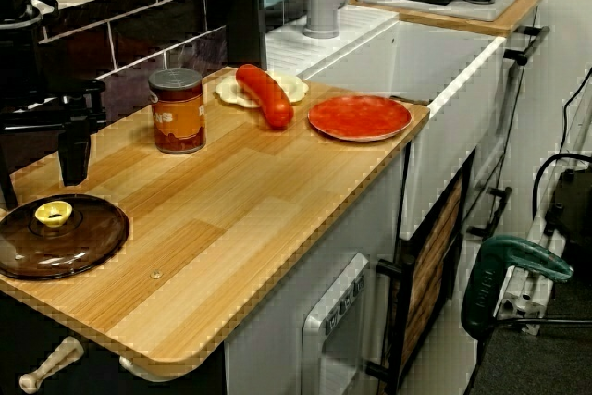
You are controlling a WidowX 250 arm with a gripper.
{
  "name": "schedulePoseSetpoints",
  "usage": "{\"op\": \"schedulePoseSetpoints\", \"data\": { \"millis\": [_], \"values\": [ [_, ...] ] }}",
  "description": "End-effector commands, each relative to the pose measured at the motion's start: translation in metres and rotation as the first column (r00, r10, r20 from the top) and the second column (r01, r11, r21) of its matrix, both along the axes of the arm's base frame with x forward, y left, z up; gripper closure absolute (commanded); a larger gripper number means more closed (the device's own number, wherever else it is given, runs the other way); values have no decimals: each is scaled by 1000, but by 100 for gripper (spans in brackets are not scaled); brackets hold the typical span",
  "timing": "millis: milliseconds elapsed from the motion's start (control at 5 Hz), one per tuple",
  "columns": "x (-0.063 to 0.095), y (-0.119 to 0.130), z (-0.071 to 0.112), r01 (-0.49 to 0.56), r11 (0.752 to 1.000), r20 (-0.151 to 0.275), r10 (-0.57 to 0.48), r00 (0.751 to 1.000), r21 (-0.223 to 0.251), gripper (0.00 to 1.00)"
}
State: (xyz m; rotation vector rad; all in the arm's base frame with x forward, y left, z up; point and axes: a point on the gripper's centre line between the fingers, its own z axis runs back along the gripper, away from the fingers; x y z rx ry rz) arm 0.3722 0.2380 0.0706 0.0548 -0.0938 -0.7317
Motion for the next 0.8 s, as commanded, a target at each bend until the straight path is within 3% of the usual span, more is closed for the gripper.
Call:
{"op": "schedulePoseSetpoints", "data": {
  "millis": [0,600],
  "values": [
    [1,0,21,19,999,38,-20,999,32,0],
    [-2,-3,6,26,998,20,-27,999,61,0]
  ]
}}
